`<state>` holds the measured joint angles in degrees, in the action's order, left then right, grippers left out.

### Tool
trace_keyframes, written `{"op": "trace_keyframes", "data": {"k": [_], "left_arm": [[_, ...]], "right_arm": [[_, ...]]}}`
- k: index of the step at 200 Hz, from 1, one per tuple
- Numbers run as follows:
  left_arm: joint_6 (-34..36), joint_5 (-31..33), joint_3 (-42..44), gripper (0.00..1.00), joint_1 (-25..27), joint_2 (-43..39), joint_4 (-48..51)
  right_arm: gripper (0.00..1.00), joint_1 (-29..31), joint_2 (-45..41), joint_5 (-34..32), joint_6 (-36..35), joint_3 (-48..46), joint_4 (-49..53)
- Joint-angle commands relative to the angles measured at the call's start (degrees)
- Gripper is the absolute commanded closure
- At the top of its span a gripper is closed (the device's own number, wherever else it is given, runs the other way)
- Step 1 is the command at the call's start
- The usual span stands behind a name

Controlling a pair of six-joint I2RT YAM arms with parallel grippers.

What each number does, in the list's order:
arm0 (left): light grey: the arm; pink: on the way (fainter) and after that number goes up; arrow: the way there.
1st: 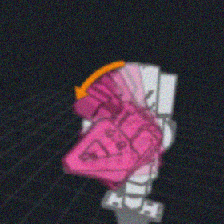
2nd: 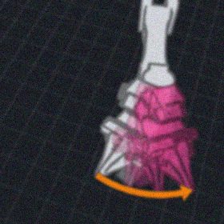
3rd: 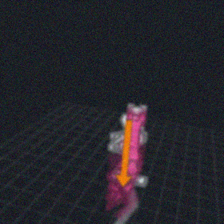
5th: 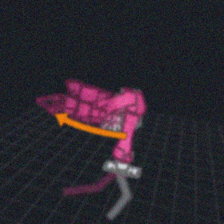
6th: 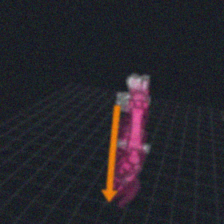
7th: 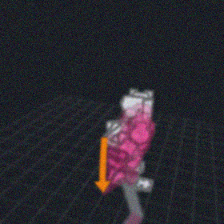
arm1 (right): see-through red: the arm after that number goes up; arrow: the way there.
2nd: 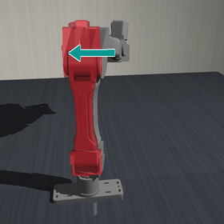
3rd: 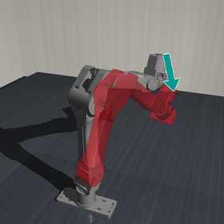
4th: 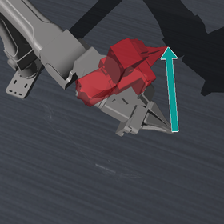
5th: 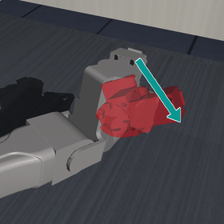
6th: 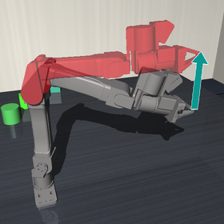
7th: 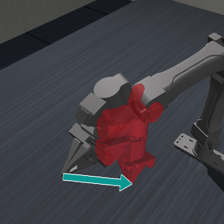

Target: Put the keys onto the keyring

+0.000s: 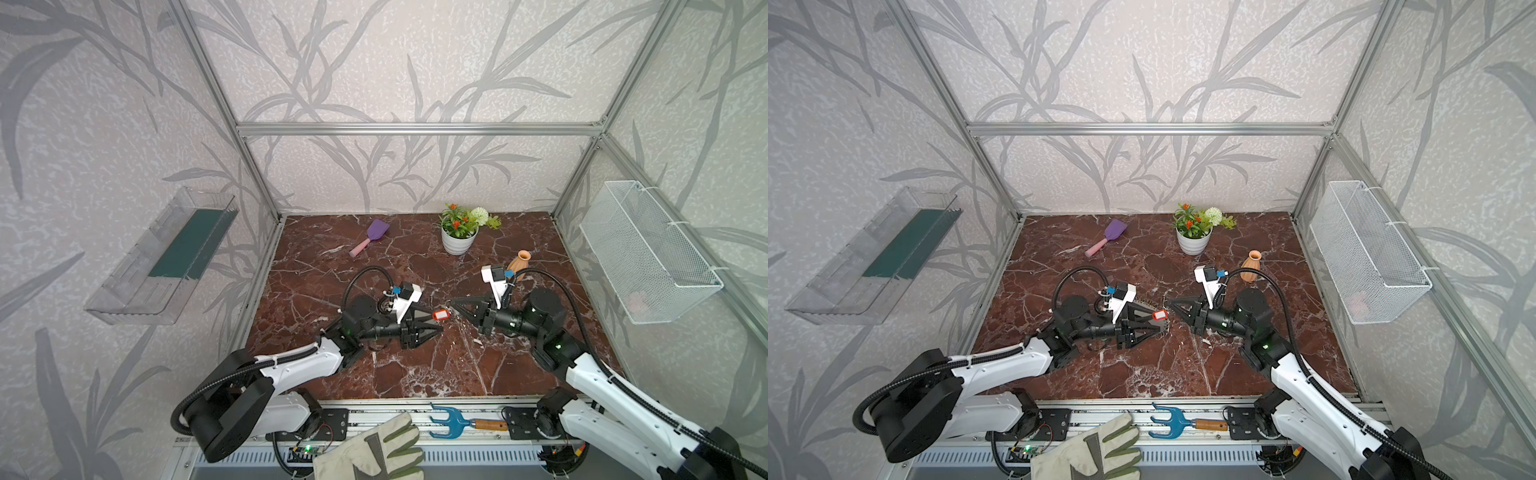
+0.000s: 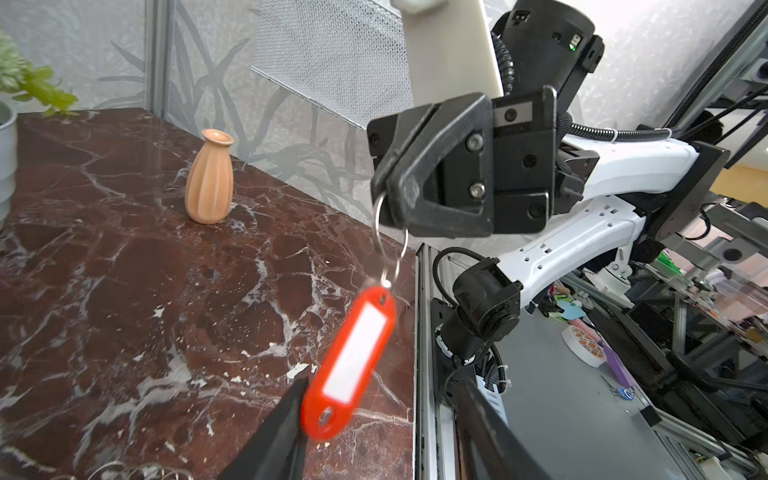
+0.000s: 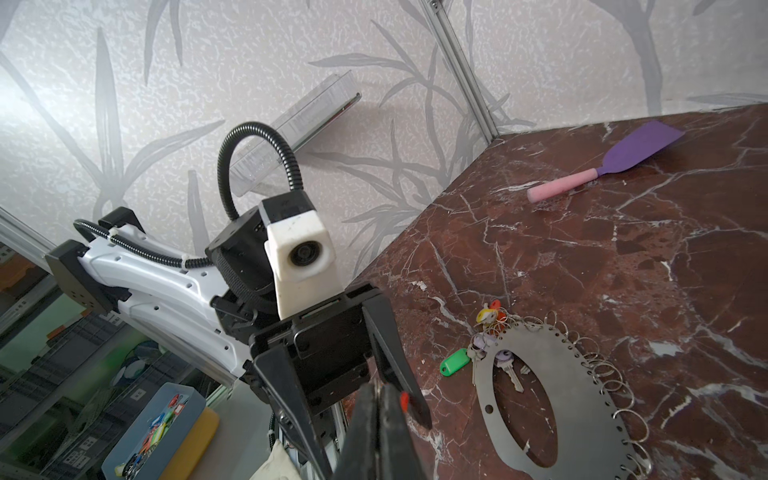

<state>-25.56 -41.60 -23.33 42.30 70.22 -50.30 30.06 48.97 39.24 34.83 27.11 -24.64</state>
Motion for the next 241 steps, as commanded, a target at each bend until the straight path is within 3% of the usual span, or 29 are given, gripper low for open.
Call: {"op": "trace_keyframes", "data": {"k": [1,32,70,154,177,241], "left_arm": [[-7.0,6.3,1.2,0.44,-0.2,-4.4,-9.4],[-7.9,11.4,1.2,0.43,-0.3,-9.8,-6.4],[-8.9,12.2,-1.6,0.45,-0.2,-10.1,-4.2],[-15.8,6.6,-6.9,0.54,0.3,0.3,-12.7],[-15.7,3.1,-7.7,0.56,1.7,1.9,-13.7],[-14.8,3.2,-8.1,0.7,2.6,2.4,-12.3]], "right_arm": [[1.0,0.0,0.6,-0.4,4.6,-1.7,-8.5],[1.0,0.0,1.6,0.2,8.8,-3.8,-16.8],[1.0,0.1,2.9,1.7,12.2,-4.7,-24.4],[1.0,0.2,2.1,2.3,12.3,-5.1,-24.2],[1.0,0.1,1.9,2.2,11.8,-5.1,-23.2],[1.0,0.1,1.3,2.3,10.9,-4.9,-21.5]]}}
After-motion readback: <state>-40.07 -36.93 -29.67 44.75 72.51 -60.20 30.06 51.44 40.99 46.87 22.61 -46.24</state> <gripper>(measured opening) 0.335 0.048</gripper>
